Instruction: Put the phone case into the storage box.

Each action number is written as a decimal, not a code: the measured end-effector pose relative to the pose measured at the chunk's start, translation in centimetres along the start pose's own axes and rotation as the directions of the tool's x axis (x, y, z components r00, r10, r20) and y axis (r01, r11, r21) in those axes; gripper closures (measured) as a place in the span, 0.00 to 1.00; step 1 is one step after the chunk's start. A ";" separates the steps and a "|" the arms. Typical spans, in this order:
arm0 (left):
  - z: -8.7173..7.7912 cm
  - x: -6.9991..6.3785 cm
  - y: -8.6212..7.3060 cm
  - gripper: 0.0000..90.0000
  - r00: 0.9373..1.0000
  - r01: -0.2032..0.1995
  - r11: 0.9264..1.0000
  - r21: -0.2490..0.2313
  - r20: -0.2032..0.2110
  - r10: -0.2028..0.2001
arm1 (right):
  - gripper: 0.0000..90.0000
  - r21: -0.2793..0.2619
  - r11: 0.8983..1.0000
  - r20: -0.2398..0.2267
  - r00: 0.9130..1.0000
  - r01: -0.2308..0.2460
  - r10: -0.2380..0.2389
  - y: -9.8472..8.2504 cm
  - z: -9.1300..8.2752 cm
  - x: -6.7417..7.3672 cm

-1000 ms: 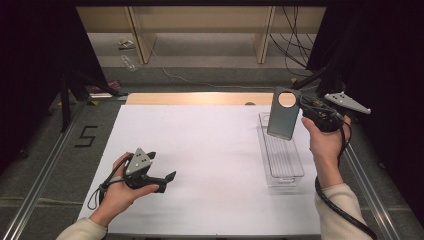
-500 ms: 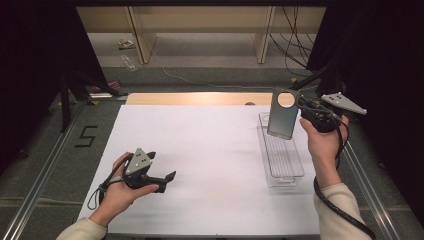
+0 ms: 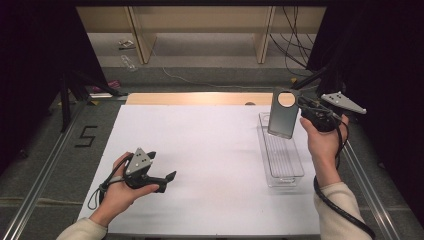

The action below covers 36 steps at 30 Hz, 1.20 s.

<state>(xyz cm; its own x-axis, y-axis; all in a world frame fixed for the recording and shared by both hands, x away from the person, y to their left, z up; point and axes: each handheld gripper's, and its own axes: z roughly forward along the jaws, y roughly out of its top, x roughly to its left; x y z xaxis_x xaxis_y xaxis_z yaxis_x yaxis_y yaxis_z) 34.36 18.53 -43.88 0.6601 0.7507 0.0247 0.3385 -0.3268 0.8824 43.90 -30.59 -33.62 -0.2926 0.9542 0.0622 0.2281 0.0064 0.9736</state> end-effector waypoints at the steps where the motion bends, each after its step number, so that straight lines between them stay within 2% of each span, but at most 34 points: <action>1: 0.0 0.0 0.0 0.06 1.000 0.000 1.000 0.000 0.000 0.000 | 0.92 -0.003 1.000 0.001 1.000 -0.001 0.001 0.0 0.0 0.0; 36: 0.0 0.0 0.0 0.06 1.000 0.000 1.000 -0.001 -0.001 0.000 | 0.93 0.002 1.000 0.008 1.000 0.004 -0.004 0.2 0.7 -0.1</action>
<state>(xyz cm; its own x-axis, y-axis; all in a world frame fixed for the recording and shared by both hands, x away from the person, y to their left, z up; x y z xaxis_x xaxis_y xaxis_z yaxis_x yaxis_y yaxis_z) 34.38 18.53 -43.88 0.6593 0.7514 0.0249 0.3382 -0.3259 0.8828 44.62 -30.46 -33.54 -0.2863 0.9564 0.0569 0.2291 0.0107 0.9733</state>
